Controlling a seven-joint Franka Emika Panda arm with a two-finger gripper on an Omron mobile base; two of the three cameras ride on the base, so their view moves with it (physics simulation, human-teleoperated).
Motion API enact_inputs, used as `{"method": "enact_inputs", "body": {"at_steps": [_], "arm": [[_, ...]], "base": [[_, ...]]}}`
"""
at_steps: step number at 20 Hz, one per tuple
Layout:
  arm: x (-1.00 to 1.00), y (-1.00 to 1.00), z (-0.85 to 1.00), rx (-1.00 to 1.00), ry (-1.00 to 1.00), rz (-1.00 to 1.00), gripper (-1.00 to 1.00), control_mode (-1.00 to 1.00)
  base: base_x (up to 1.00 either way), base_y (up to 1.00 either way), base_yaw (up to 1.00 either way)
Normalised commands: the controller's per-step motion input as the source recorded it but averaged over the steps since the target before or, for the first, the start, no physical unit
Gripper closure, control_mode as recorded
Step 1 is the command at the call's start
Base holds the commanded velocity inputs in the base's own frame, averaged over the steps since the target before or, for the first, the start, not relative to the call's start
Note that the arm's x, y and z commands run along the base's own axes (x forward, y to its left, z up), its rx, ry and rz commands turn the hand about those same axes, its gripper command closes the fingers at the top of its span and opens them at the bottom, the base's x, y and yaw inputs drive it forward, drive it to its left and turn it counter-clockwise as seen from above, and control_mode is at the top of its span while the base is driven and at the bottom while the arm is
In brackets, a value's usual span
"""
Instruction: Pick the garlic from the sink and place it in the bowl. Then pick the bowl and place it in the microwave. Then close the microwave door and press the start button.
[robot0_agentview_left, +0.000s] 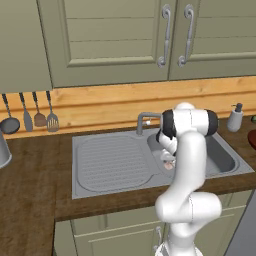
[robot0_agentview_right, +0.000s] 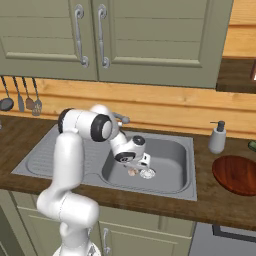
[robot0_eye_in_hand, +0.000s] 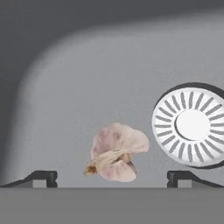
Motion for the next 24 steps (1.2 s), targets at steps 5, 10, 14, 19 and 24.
{"method": "enact_inputs", "body": {"at_steps": [5,10,14,19,24], "arm": [[0.11,0.0,-0.33,0.0,0.01,0.0,-1.0,-1.0],[0.07,0.0,-0.29,0.0,0.01,0.0,-1.0,-1.0],[0.0,0.0,-0.36,0.0,0.0,0.0,-1.0,-1.0],[0.0,0.08,-0.31,-0.01,0.0,0.0,1.0,-1.0],[-0.05,0.02,-0.14,0.0,0.0,0.0,1.0,-1.0]], "base": [[0.0,0.0,0.0],[0.0,0.0,0.0],[0.0,0.0,0.0],[0.0,0.0,0.0],[0.0,0.0,0.0]]}}
